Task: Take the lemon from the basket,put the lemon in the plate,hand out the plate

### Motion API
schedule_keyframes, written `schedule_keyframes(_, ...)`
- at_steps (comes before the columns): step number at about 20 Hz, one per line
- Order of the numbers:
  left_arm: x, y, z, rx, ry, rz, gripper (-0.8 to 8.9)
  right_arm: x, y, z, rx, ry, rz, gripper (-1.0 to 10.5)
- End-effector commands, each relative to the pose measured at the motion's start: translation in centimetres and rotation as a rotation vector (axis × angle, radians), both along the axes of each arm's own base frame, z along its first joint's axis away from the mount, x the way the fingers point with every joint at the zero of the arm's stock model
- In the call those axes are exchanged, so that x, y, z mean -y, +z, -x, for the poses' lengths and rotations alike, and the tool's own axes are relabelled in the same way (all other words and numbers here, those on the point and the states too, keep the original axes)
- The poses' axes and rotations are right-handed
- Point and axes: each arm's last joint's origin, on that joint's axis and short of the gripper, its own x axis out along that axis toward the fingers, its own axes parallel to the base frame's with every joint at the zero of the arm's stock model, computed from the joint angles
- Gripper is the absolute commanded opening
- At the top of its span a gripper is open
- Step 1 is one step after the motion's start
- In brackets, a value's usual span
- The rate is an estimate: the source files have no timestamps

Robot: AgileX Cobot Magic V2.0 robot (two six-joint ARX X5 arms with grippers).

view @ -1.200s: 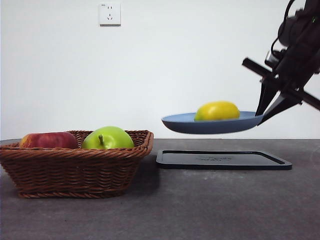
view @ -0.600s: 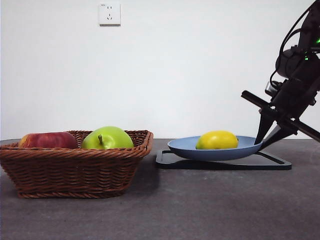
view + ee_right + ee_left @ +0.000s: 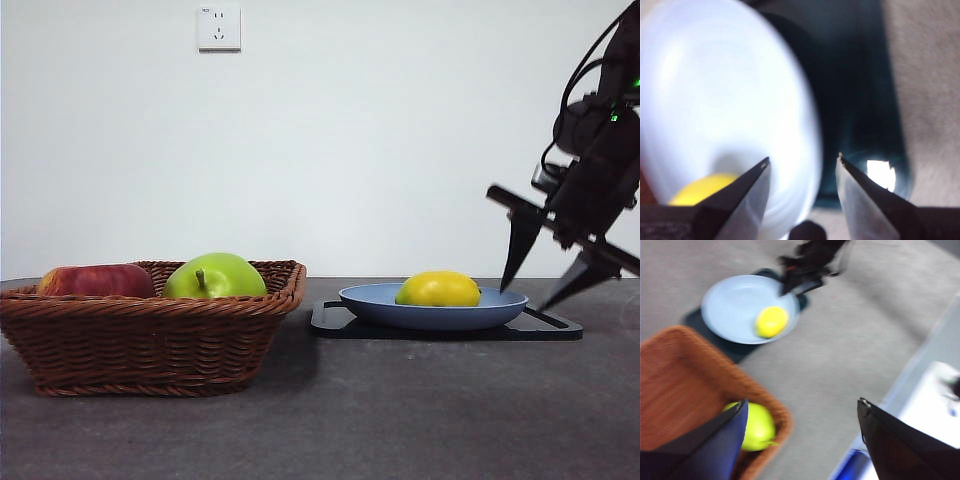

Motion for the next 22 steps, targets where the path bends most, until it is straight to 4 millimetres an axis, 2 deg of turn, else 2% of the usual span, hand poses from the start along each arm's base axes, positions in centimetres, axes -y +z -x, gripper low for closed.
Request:
schedule_keyframes(1, 0.2, 0.5, -0.3, 0.056, 0.04, -0.023, 3.73, 0.2, 3.8, 0.6, 0.116, 0.048, 0.004, 2.3)
schedule_keyframes(2, 0.2, 0.5, -0.4, 0.074, 0.042, -0.046, 3.55, 0.2, 5.0, 1.2, 0.144, 0.061, 0.012, 2.3)
schedule_keyframes(4, 0.4, 0.3, -0.7, 0.107, 0.037, -0.095, 2.55, 0.3, 7.7, 2.8, 0.19, 0.082, 0.031, 2.2)
schedule_keyframes(7, 0.2, 0.2, -1.0, 0.159, 0.063, -0.157, 0.83, 0.3, 11.3, 5.8, 0.235, 0.12, 0.049, 0.7)
schedule_keyframes(9, 0.1, 0.2, -1.1, 0.185, 0.067, -0.187, 0.05, 0.1, 13.2, 7.9, 0.267, 0.171, 0.074, 0.2)
schedule_keyframes(15, -1.9, 0.3, -2.8, 0.212, 0.195, -0.248, 0.06, -2.5, 18.5, 14.9, 0.431, 0.218, 0.396, 0.0)
schedule_keyframes(18, -3.3, 0.4, -3.4, 0.213, 0.248, -0.226, 0.06, -4.0, 20.9, 19.5, 0.638, 0.27, 0.365, 0.0)
schedule_keyframes(22, -4.8, 0.2, -2.7, 0.28, 0.268, -0.119, 0.06, -4.1, 22.7, 24.6, 0.889, 0.211, 0.383, 0.0)
